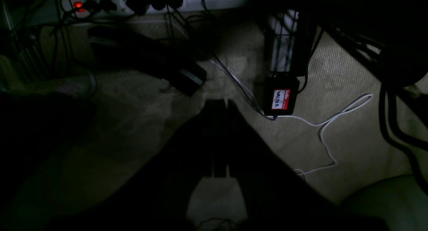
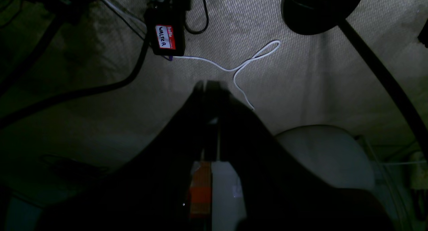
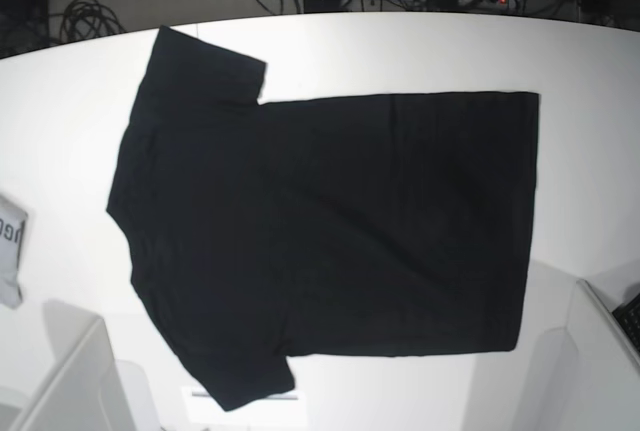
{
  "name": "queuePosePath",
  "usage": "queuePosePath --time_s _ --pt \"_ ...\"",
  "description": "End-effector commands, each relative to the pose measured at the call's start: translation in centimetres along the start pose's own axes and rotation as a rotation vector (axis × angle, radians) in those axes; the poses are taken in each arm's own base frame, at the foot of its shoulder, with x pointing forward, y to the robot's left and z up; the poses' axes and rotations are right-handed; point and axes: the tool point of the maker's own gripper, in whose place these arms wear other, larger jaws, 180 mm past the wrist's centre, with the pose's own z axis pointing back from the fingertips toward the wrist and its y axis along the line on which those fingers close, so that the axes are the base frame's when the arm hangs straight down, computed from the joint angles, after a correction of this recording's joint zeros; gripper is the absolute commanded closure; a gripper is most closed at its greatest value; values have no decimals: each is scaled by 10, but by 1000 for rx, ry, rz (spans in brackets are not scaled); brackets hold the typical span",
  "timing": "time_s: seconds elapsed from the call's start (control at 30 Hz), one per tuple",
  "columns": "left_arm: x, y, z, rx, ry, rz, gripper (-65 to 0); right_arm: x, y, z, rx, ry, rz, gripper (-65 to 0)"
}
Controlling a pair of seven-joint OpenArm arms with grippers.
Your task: Fold the T-shirt properly
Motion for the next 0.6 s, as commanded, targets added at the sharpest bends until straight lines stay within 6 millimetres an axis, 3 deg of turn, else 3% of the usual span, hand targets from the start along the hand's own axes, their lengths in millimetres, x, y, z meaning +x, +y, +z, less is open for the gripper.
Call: queuePosePath --time_s 0.0,0.27,0.57 --pt "-10 2 1 7 15 -1 0 -6 -2 0 -8 13 2 0" --pt "-16 2 2 7 22 -3 0 -6 -2 0 -8 13 6 0" --pt "-8 1 5 2 -96 -26 0 -6 -2 0 -8 12 6 0"
